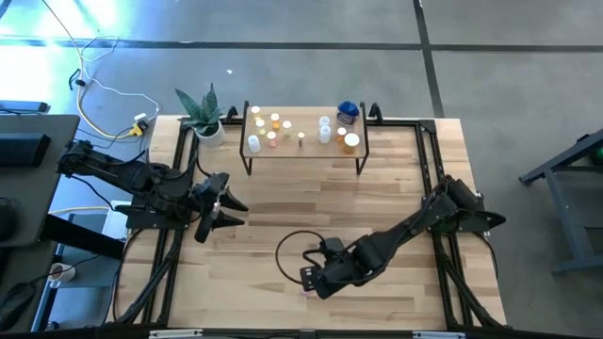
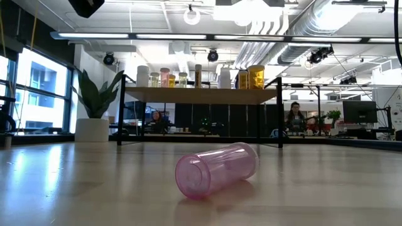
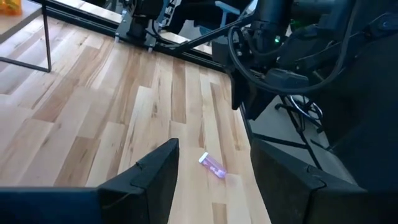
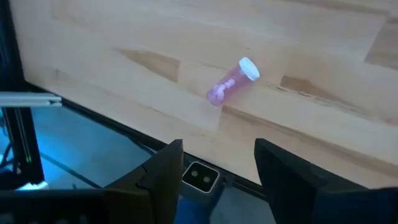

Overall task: Pick and place medicine bottles onto shelf by color
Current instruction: Put the small purple pill bottle on the shelf

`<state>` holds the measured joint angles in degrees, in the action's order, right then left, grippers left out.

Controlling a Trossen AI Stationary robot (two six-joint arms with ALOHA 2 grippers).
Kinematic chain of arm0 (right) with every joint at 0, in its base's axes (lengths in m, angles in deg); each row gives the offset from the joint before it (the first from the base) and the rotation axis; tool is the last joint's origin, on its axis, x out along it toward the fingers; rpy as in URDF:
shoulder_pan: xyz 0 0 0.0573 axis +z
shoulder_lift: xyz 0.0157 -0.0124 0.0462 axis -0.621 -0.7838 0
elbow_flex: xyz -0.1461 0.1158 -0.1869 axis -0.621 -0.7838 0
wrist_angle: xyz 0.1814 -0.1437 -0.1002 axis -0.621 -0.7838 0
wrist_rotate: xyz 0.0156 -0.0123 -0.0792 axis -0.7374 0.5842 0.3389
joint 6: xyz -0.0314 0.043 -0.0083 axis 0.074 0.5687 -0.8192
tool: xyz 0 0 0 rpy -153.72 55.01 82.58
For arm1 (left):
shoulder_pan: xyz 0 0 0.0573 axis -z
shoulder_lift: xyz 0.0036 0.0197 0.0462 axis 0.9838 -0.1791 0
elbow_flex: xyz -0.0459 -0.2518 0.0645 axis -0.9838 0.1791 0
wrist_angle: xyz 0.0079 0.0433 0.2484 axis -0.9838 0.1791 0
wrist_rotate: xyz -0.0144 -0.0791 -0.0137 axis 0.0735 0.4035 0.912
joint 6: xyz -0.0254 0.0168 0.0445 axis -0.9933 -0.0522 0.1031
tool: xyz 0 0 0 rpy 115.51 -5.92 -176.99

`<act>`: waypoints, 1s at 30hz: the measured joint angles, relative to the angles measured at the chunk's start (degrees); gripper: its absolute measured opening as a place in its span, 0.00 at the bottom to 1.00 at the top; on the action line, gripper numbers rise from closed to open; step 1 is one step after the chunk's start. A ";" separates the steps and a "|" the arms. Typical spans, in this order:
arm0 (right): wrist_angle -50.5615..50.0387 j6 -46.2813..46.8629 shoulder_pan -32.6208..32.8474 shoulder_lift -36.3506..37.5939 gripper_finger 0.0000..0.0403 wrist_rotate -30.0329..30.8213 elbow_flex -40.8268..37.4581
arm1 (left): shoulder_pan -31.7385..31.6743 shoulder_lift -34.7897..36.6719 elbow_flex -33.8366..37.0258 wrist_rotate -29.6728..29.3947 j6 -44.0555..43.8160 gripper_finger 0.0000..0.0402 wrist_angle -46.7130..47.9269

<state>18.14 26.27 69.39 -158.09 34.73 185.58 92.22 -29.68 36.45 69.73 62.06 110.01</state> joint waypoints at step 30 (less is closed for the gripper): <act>9.21 15.17 0.15 -13.18 0.47 0.39 0.00 | -0.01 -0.02 0.00 -4.08 0.72 0.47 1.23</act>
<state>27.34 41.44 69.54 -171.26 35.12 185.58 92.21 -29.71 36.45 65.66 62.78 111.23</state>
